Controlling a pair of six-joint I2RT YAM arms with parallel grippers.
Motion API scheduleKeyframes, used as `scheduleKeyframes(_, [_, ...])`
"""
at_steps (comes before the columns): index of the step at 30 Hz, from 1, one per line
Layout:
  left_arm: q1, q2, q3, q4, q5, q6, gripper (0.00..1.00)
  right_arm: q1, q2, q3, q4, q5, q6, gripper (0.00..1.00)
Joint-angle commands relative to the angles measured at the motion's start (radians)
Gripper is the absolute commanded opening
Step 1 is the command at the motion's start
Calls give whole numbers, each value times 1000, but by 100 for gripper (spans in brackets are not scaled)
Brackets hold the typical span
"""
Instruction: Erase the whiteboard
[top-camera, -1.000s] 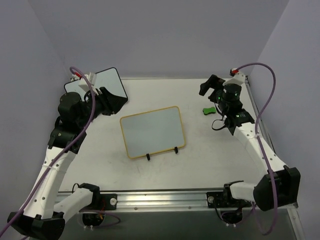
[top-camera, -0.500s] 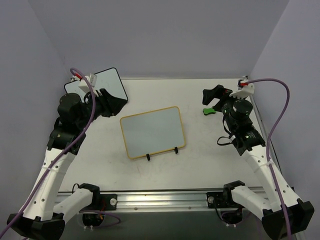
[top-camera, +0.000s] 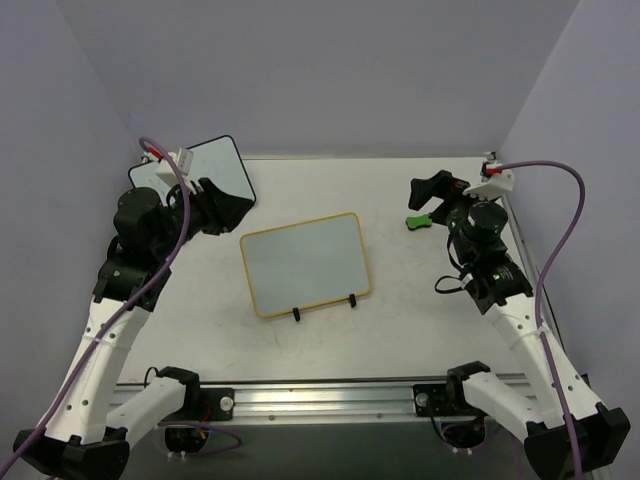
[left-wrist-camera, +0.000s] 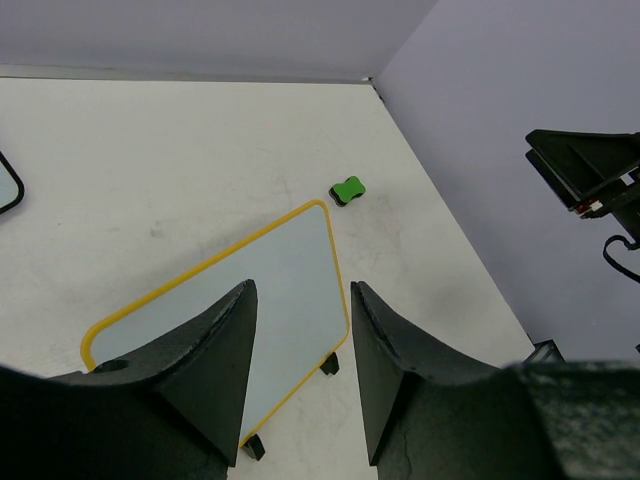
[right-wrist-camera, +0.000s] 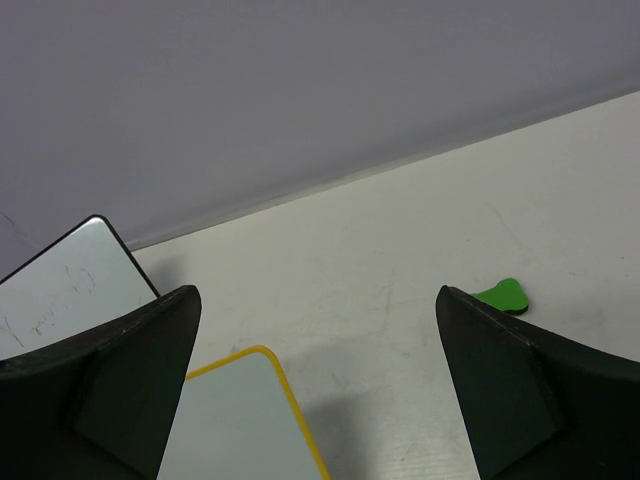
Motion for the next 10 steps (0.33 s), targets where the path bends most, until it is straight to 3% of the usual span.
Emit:
scheduleKeyframes(1, [7, -22, 5, 11, -13, 11, 51, -4, 35, 83, -40, 33, 13, 100])
scheduleKeyframes(4, [7, -22, 5, 13, -13, 11, 51, -4, 76, 128, -97, 29, 10, 100])
scheduleKeyframes(10, [7, -22, 5, 11, -14, 13, 51, -5, 43, 94, -57, -17, -10, 100])
